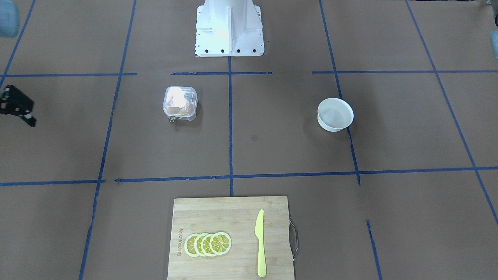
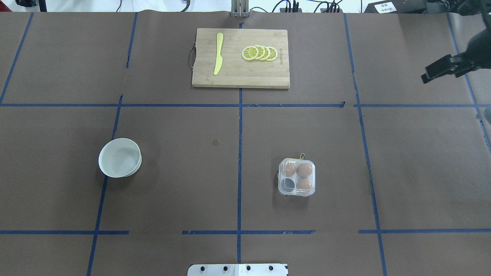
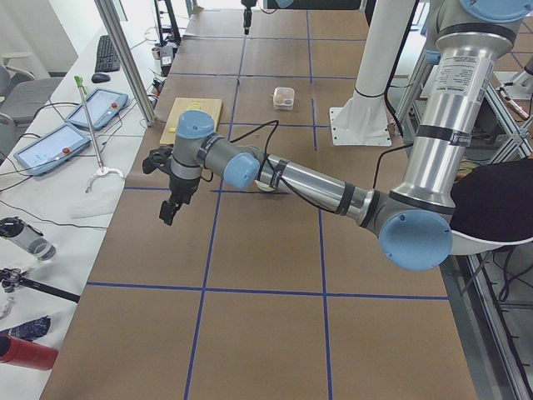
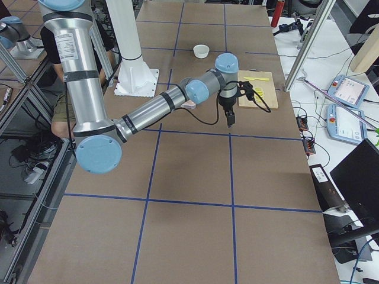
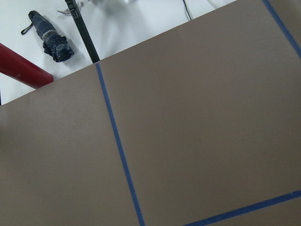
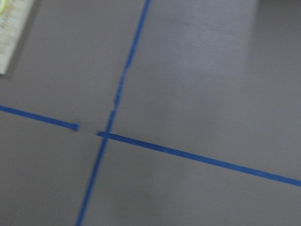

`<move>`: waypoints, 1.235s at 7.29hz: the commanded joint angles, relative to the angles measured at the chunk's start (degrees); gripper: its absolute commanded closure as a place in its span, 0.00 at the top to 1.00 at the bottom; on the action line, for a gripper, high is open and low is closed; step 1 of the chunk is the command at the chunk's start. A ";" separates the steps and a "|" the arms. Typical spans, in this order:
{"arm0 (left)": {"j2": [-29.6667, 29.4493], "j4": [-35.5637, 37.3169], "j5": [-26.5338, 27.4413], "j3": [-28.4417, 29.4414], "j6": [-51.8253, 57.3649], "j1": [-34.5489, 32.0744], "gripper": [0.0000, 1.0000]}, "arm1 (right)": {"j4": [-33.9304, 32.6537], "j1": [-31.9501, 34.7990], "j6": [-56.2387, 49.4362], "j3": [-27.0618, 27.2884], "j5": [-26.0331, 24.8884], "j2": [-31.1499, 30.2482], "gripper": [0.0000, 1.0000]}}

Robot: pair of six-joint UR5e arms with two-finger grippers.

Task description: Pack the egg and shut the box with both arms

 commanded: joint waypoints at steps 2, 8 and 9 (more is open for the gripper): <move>5.04 -0.27 -5.66 4.01 14.54 -4.94 1.00 | -2.17 13.46 -29.82 -12.93 3.30 -5.26 1.00; 7.88 5.48 -4.81 4.97 14.43 -4.77 1.00 | 1.87 16.12 -29.73 -17.80 4.88 -8.60 1.00; 7.96 9.44 -5.16 4.37 14.60 -4.86 1.00 | 1.87 16.21 -28.95 -17.63 6.19 -9.65 1.00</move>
